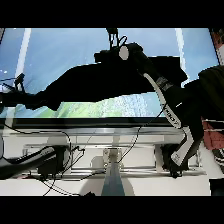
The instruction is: Fold the clothes and pants, and hang the long-sleeved shirts on hangers.
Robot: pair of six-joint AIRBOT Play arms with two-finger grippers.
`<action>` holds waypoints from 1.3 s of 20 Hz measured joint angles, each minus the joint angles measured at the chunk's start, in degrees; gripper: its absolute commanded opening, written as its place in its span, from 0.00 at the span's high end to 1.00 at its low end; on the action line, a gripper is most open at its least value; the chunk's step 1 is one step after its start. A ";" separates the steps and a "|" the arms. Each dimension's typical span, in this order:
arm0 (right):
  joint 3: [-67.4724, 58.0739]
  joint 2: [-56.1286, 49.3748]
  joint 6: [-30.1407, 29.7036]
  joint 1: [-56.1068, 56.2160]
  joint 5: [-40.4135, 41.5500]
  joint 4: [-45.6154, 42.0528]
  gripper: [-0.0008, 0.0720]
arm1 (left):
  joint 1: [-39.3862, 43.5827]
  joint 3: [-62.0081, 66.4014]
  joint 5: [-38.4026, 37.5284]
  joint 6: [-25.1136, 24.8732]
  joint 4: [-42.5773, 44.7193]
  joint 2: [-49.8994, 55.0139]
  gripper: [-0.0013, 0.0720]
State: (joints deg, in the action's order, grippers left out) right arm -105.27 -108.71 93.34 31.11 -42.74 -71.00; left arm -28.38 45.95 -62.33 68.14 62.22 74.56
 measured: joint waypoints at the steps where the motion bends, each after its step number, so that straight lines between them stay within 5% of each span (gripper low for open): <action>1: 0.00 0.00 0.00 0.00 -0.02 0.00 0.96 | -0.44 -0.04 0.33 -0.61 -1.49 1.46 0.03; 2: 0.00 0.00 0.00 0.00 0.00 0.00 0.96 | -0.83 -0.02 0.42 -1.25 -3.39 3.13 0.20; 5: 0.00 -0.13 -0.24 0.00 -0.17 -0.02 0.96 | -0.98 -0.09 1.57 -4.42 -9.14 7.58 0.98; 12: 0.17 -0.92 -5.66 0.00 -2.49 0.07 0.97 | -0.59 7.04 0.24 -12.04 -20.35 6.73 0.97; 26: -6.10 -11.39 -7.13 8.50 2.49 19.37 0.97 | -0.55 18.51 -9.70 -4.42 -25.40 -19.65 0.97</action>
State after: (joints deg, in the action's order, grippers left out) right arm -111.37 -120.09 86.21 39.62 -40.25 -51.64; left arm -28.93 64.47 -72.03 63.72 36.82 54.92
